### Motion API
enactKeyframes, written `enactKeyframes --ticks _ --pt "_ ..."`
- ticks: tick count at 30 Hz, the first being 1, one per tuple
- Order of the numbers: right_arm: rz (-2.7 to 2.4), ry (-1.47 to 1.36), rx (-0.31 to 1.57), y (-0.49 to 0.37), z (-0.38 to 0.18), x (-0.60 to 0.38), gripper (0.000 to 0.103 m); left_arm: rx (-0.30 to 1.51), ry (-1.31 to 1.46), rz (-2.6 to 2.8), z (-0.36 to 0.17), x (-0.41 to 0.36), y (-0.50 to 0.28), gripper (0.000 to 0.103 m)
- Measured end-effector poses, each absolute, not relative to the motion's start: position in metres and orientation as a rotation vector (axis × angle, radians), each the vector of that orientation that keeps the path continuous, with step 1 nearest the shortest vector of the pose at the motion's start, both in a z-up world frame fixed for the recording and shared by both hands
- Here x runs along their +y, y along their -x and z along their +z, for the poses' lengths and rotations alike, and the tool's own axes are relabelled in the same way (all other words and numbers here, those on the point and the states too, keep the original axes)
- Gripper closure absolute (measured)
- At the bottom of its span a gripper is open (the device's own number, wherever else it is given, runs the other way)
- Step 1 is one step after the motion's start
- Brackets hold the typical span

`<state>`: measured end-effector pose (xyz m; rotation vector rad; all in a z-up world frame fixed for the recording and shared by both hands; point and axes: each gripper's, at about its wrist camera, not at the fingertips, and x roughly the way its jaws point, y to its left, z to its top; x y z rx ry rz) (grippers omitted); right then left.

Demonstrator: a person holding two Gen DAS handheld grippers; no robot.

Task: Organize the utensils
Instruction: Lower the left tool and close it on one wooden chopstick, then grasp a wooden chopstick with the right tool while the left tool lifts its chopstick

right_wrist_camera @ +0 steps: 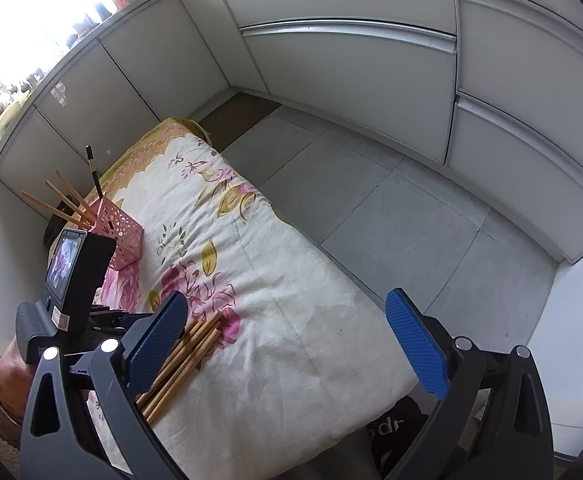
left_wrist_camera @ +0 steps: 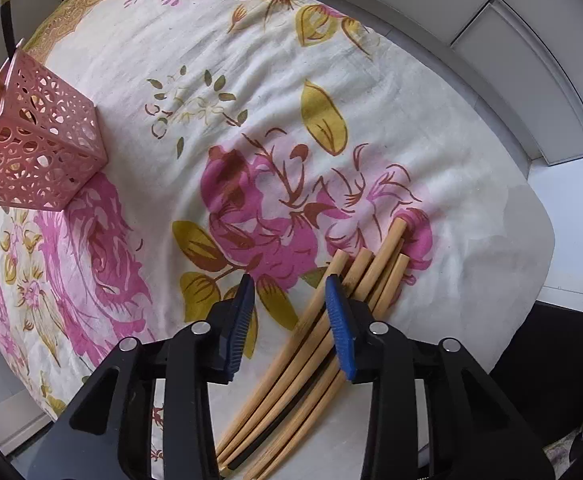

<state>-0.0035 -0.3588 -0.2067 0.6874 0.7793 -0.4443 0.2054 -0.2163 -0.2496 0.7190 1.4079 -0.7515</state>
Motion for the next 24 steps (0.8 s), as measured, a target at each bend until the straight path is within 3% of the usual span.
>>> enactKeyframes --ticks 6,7,12,21,24 --pt "-0.443 -0.684 0.795 0.001 -0.209 -0.357 0.007 1.401 -0.759 -0.778 -0.257 -0.231 -0.192 0.075" --pt "-0.441 -0.684 0.797 0.001 -0.209 -0.357 0.007 1.412 -0.774 -0.773 -0.26 -0.231 -0.189 0.081" --pt "-0.398 -0.711 0.855 -0.009 -0.216 -0.352 0.007 1.437 -0.709 -0.769 -0.264 -0.222 -0.18 0.09" --pt "-0.272 -0.749 1.051 -0.061 -0.242 -0.317 0.007 1.302 -0.177 -0.602 -0.225 -0.122 -0.201 0.095" --pt "-0.236 -0.794 1.101 -0.075 -0.252 -0.304 0.013 1.232 -0.072 -0.602 -0.196 -0.089 -0.204 0.095"
